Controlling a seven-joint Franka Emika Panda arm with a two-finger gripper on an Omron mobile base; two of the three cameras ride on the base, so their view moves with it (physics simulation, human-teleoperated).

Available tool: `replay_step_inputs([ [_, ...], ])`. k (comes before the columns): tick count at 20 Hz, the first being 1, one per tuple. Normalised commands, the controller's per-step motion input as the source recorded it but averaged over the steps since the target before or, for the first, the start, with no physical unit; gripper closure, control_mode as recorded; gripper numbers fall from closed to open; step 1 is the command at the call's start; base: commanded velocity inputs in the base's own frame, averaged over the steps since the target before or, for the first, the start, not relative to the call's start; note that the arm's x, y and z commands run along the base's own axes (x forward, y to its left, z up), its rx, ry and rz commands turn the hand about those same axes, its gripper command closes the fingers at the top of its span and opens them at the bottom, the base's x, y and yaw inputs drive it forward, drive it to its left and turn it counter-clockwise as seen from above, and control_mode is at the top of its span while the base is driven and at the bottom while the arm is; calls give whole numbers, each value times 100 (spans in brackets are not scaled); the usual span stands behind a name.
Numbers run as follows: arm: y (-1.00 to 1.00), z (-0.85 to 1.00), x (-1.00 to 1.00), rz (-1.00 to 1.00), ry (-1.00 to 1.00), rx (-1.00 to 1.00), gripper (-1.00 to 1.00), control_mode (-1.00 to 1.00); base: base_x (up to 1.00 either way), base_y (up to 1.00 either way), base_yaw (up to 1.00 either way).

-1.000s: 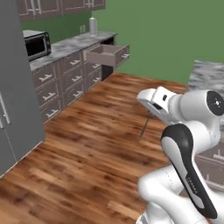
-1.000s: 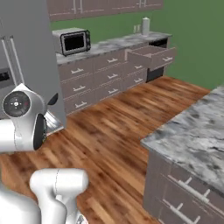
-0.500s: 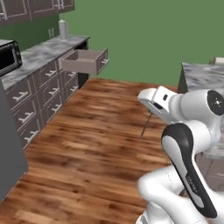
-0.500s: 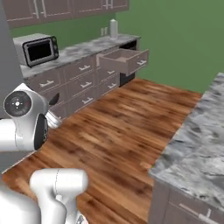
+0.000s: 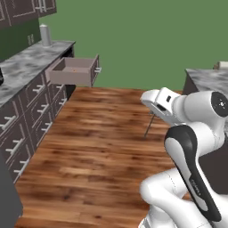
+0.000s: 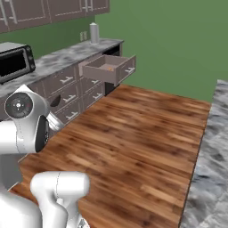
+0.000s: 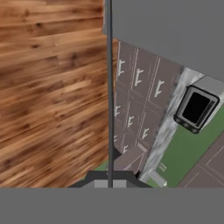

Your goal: Organize the utensils by type. Pick up the wooden spoons from the counter and place them in the open cabinet. Then pick up the metallic utensils from the counter and place them in the open drawer.

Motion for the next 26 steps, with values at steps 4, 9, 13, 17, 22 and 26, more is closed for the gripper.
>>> replay_step_inputs([
  [4, 0, 0, 0, 0, 0, 0, 100, 100, 100, 58, -32],
  [9, 0, 0, 0, 0, 0, 0, 100, 100, 100, 67, -35],
  [13, 0, 0, 0, 0, 0, 0, 100, 100, 100, 69, -29],
  [17, 0, 0, 0, 0, 0, 0, 100, 100, 100, 43, -7],
  [22, 0, 0, 0, 0, 0, 0, 100, 100, 100, 4, 15],
  [26, 0, 0, 0, 0, 0, 0, 100, 100, 100, 0, 24],
])
